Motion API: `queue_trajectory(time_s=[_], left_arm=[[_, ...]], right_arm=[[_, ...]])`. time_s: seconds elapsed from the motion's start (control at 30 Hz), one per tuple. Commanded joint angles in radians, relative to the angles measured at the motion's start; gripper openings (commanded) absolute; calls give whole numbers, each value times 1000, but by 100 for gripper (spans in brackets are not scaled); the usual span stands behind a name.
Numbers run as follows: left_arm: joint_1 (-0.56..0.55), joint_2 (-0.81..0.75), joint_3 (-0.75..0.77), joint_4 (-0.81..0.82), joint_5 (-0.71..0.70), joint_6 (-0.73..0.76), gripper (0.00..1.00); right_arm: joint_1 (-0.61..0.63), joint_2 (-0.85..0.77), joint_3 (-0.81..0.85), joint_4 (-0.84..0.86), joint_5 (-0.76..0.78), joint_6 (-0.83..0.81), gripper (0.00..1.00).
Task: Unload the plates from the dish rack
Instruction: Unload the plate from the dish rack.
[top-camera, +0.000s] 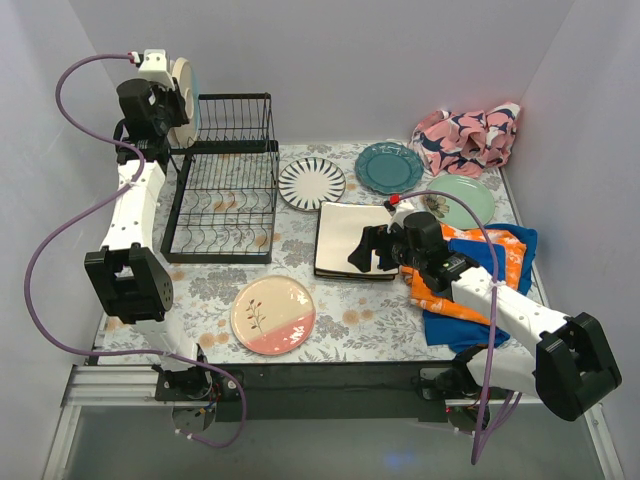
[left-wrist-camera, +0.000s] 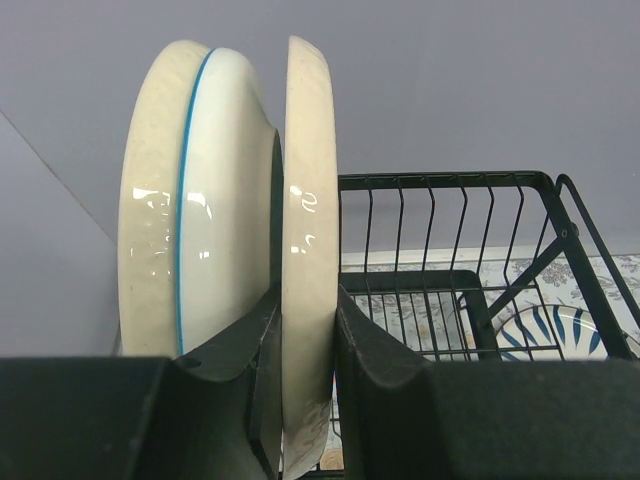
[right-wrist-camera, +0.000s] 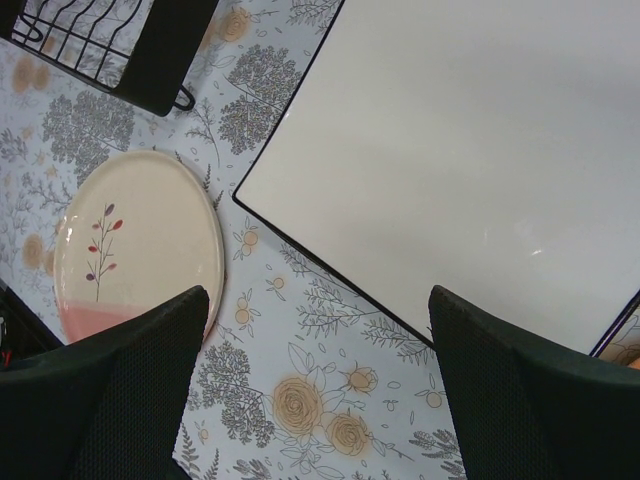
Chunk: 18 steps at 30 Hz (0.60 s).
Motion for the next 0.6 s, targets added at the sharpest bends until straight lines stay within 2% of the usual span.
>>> queue_trajectory(time_s=[0.0,0.57], left_arm=[[-30,-37,-14,28,15,7,0],[-33,-48,70,22,41,1,0]], right_arm=[[6,-4,42,30,20,-19,95],[16,-3,45,27,22,-21,95]])
